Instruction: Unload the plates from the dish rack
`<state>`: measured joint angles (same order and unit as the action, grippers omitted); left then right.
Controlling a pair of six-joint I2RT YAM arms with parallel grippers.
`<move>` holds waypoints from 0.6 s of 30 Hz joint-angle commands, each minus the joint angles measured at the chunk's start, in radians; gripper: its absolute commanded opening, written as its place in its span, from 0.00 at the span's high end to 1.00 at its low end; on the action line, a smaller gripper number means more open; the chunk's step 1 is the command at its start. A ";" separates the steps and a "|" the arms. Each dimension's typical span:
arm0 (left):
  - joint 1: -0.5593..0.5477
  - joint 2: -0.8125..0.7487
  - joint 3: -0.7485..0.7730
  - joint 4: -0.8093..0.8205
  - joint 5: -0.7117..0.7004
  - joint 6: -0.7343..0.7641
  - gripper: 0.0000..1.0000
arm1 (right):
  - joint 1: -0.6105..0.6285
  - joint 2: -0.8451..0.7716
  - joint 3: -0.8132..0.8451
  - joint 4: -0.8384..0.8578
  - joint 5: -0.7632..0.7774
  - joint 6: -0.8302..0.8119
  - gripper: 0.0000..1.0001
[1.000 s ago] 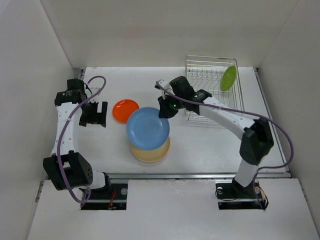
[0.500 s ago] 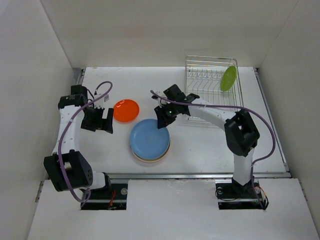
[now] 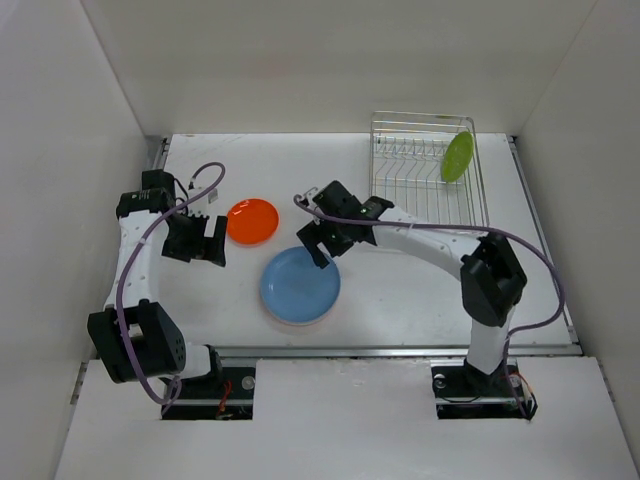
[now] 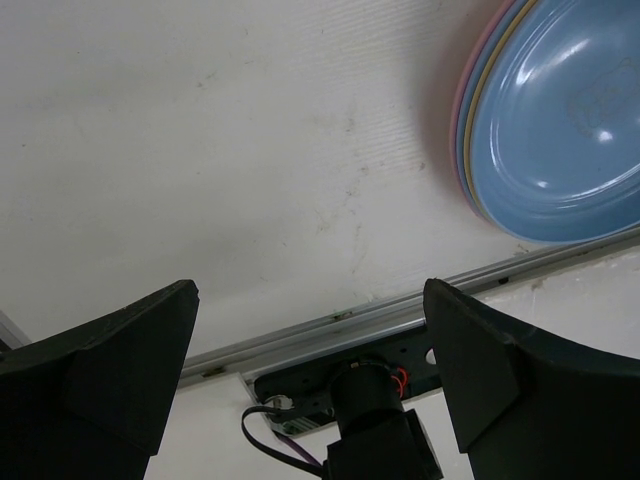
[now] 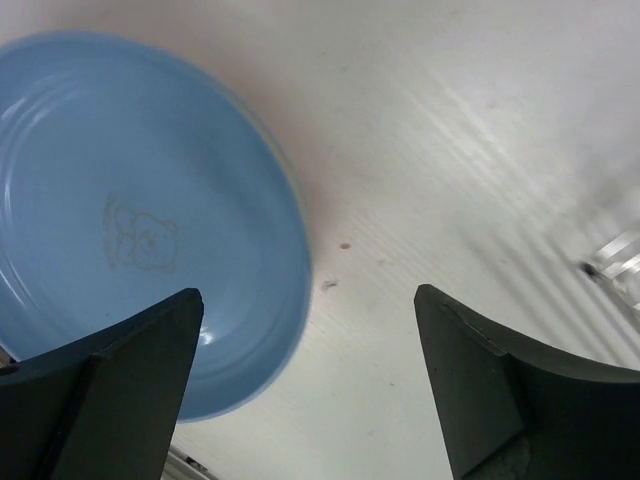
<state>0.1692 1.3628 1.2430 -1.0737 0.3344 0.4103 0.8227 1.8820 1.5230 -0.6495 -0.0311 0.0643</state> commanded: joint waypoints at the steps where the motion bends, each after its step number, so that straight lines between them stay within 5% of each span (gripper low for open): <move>1: -0.002 -0.013 0.012 -0.014 0.002 0.012 0.06 | -0.016 -0.147 0.023 -0.018 0.256 0.089 0.07; 8: -0.002 0.005 0.021 -0.014 -0.008 0.012 0.05 | -0.365 -0.172 0.230 -0.019 0.390 0.184 0.06; 11: -0.002 0.015 0.021 -0.005 -0.008 0.002 0.05 | -0.537 -0.084 0.407 -0.071 0.445 0.213 0.14; 18: -0.002 0.062 0.021 0.015 -0.017 -0.007 0.04 | -0.718 0.104 0.577 -0.012 0.546 0.241 0.35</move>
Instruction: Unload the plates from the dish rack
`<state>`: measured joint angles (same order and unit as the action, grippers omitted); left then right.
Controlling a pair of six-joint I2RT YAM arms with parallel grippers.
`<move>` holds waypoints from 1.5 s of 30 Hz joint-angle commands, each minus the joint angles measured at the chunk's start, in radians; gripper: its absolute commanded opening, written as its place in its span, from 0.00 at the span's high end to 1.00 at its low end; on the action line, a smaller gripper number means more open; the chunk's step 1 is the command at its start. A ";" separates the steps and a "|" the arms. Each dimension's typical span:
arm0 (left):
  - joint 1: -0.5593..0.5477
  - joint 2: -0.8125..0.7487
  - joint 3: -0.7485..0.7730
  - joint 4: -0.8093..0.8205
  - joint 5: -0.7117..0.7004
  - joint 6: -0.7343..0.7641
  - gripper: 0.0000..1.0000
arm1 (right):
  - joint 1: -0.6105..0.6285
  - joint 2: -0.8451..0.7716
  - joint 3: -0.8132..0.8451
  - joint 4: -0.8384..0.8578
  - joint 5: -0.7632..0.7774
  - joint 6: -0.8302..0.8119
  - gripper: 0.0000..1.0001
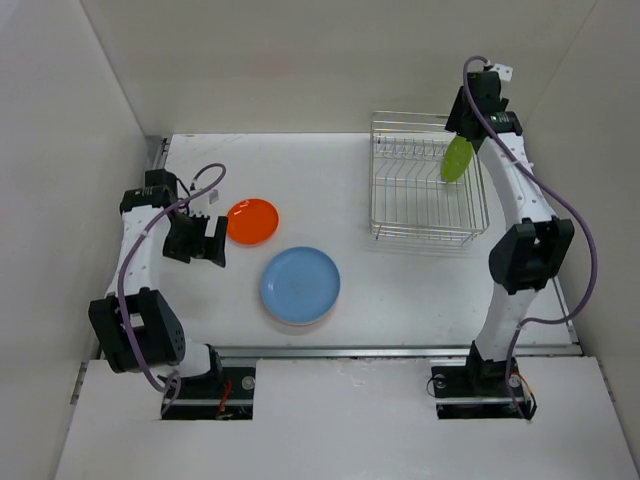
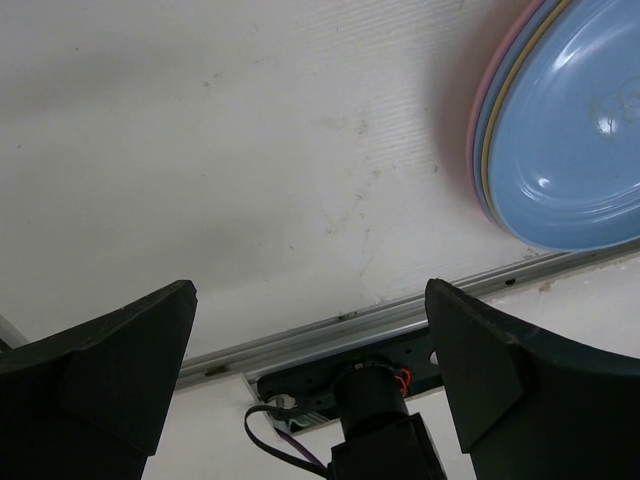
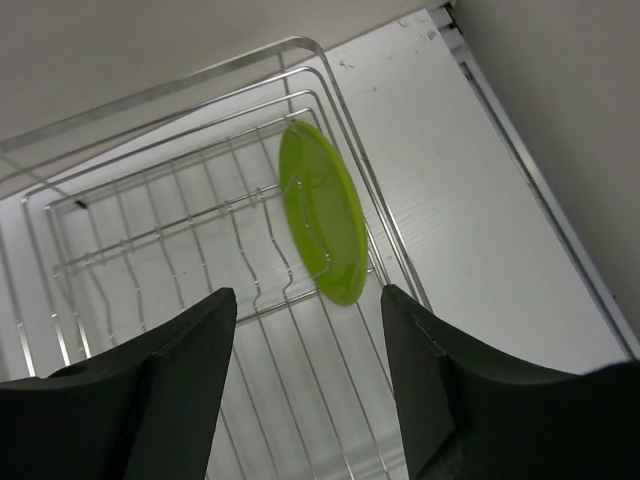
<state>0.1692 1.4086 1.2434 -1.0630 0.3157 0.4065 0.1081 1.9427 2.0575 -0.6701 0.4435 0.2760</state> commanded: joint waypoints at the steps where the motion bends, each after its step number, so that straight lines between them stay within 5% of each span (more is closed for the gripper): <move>1: -0.002 0.033 0.021 0.018 -0.007 -0.003 0.02 | -0.016 0.064 0.043 0.045 0.084 0.029 0.35; 15: -0.002 0.132 0.077 0.028 -0.020 -0.040 0.01 | -0.093 0.248 0.064 0.122 0.101 0.054 0.47; 19: -0.002 0.141 0.077 0.028 -0.020 -0.040 0.01 | -0.093 0.260 0.035 0.156 0.063 0.032 0.75; 26: -0.002 0.141 0.077 0.005 0.010 -0.040 0.01 | -0.084 0.164 0.003 0.161 0.126 -0.047 0.99; 37: -0.011 0.079 0.119 -0.049 0.104 -0.009 0.01 | 0.094 -0.131 -0.052 0.196 0.480 -0.222 1.00; 41: -0.011 0.026 0.146 -0.058 0.187 -0.009 0.01 | 0.200 -0.296 -0.170 0.196 0.248 -0.173 1.00; 45: -0.011 -0.020 0.183 -0.058 0.316 -0.009 0.01 | 0.312 -0.405 -0.370 0.265 -0.200 -0.104 1.00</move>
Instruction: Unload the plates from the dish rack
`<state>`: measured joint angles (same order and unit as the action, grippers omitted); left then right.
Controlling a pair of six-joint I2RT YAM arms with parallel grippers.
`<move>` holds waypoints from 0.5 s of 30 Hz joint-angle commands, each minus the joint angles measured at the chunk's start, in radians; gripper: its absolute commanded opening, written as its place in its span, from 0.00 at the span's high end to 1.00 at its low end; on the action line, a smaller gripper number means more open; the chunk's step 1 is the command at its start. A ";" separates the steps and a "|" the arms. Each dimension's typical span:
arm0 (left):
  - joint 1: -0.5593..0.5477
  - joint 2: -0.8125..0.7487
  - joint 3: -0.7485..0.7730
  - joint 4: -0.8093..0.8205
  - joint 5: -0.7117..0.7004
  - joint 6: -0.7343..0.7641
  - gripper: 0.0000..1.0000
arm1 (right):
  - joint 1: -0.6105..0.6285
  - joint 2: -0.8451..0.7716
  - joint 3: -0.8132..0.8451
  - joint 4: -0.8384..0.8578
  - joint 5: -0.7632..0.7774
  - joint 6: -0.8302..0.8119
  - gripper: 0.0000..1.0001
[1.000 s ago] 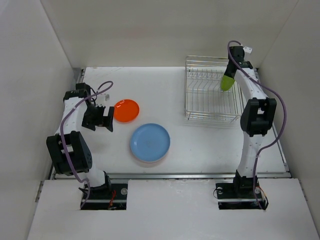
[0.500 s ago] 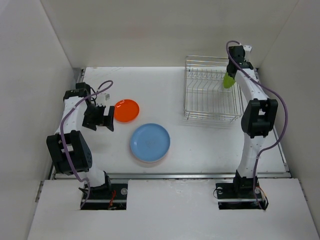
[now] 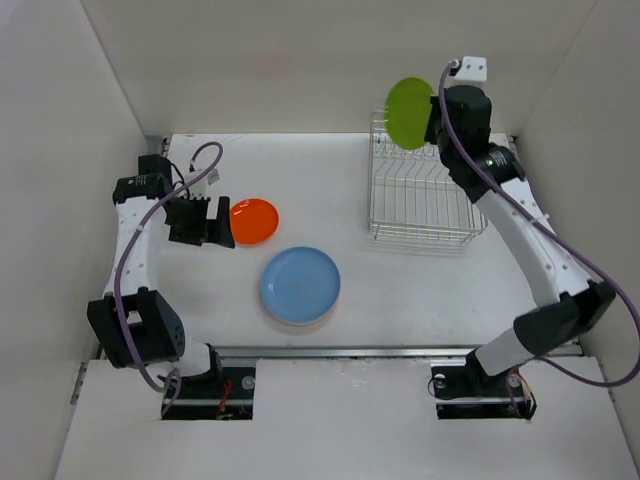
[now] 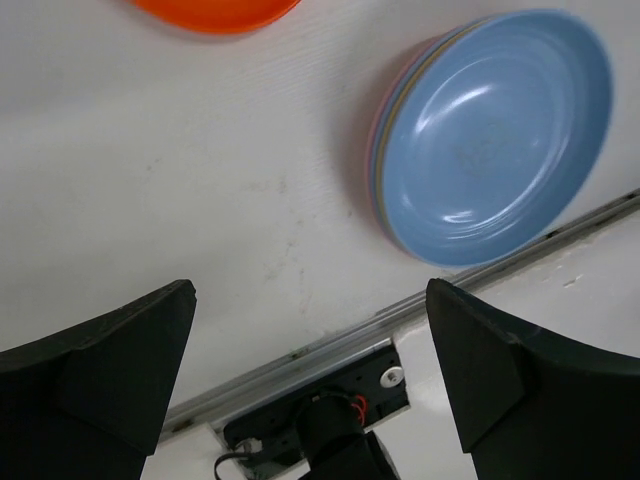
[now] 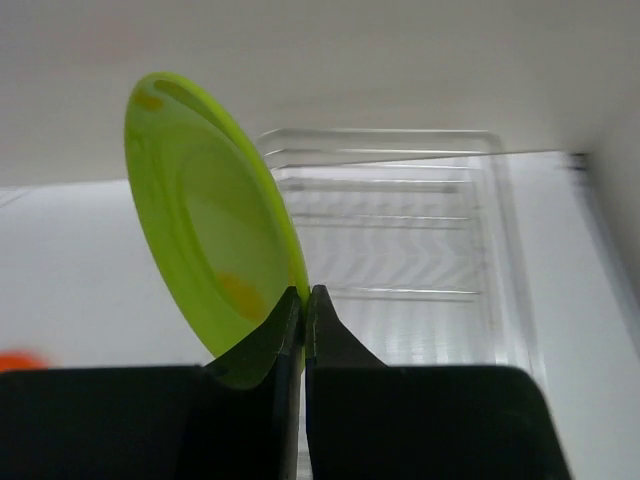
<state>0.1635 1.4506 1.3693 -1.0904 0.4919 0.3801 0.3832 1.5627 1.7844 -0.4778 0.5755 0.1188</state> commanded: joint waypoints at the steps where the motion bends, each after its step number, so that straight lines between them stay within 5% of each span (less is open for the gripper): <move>1: -0.005 -0.062 0.057 -0.022 0.161 0.008 0.01 | 0.049 -0.035 -0.170 0.094 -0.418 0.067 1.00; 4: -0.016 -0.075 0.066 0.003 0.188 -0.018 0.01 | 0.095 -0.035 -0.311 0.237 -0.785 0.122 1.00; 7: -0.028 -0.050 0.089 0.015 0.157 -0.032 0.02 | 0.163 0.026 -0.385 0.431 -0.995 0.228 1.00; 15: -0.028 -0.009 0.076 0.040 0.129 -0.032 0.04 | 0.302 0.261 -0.317 0.654 -1.188 0.372 1.00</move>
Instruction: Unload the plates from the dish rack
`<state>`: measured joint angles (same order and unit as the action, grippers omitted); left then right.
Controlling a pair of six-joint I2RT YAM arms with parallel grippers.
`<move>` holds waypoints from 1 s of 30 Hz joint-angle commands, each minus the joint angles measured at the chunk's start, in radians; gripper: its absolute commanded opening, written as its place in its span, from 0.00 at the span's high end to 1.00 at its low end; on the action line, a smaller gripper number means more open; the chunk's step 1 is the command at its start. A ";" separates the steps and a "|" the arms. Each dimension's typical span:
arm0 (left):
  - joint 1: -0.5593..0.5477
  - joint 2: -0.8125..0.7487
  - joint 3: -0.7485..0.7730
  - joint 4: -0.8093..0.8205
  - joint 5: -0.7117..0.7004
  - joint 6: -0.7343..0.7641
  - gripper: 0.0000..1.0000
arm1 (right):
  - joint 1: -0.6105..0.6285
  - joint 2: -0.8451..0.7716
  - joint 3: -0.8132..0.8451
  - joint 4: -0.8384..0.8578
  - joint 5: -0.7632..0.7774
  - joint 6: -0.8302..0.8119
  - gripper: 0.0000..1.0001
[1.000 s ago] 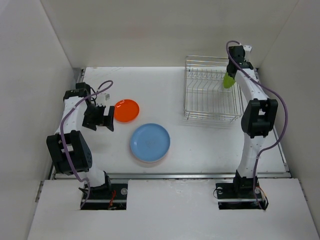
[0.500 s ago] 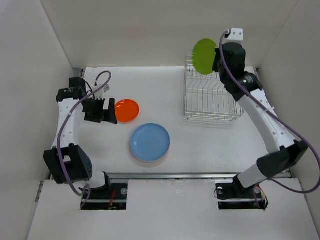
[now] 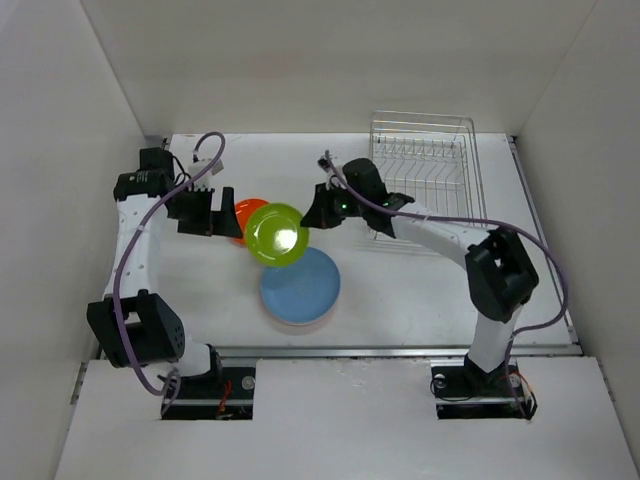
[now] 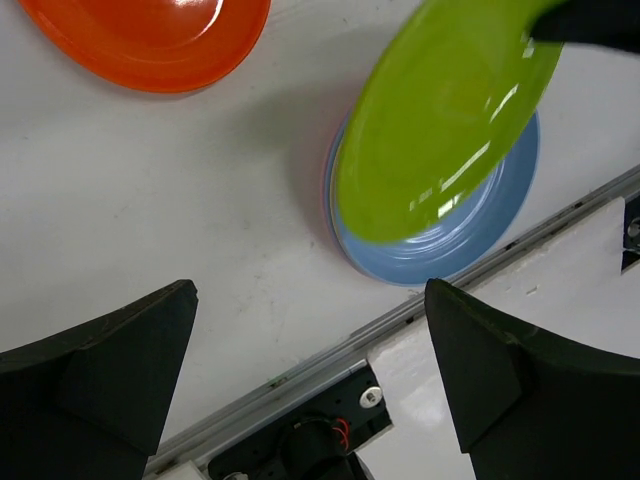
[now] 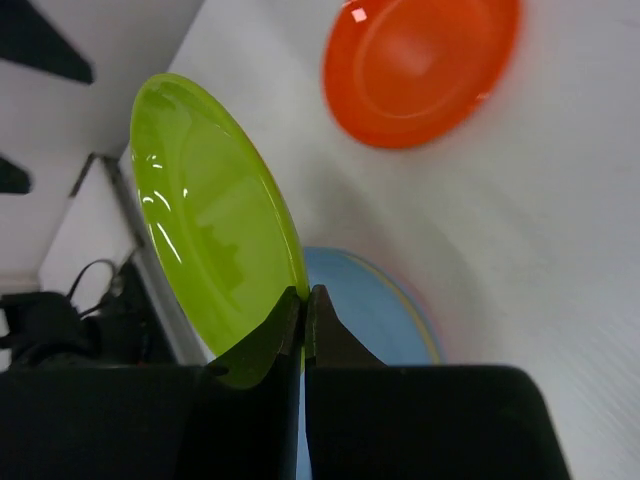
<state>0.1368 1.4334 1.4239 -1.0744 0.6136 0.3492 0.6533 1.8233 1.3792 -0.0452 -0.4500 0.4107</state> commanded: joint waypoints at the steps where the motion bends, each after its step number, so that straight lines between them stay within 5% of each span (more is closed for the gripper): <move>1: -0.002 0.021 0.012 0.024 -0.008 -0.001 0.04 | 0.032 0.020 0.102 0.222 -0.176 0.080 1.00; 9: -0.002 0.093 0.001 0.033 -0.031 -0.012 0.26 | 0.098 0.105 0.158 0.222 -0.190 0.102 1.00; 13: -0.002 0.093 0.001 0.022 -0.009 -0.012 0.64 | 0.098 0.114 0.167 0.222 -0.178 0.102 1.00; 14: -0.002 0.093 0.001 0.013 -0.009 -0.012 0.82 | 0.098 0.114 0.167 0.222 -0.177 0.102 1.00; 17: -0.002 0.093 0.001 0.013 -0.009 -0.012 1.00 | 0.098 0.123 0.167 0.222 -0.177 0.102 1.00; 23: -0.002 0.131 0.012 -0.007 0.005 -0.013 1.00 | 0.098 0.123 0.198 0.156 -0.132 0.080 1.00; 25: 0.009 0.160 0.021 -0.007 0.005 -0.022 1.00 | 0.098 0.123 0.234 0.092 -0.109 0.070 0.88; 30: 0.096 0.232 0.125 0.039 0.040 -0.107 1.00 | 0.071 0.107 0.256 0.038 -0.073 0.069 0.36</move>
<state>0.1749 1.6356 1.4704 -1.0870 0.6712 0.2970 0.7341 1.9713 1.5700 -0.0200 -0.5365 0.4824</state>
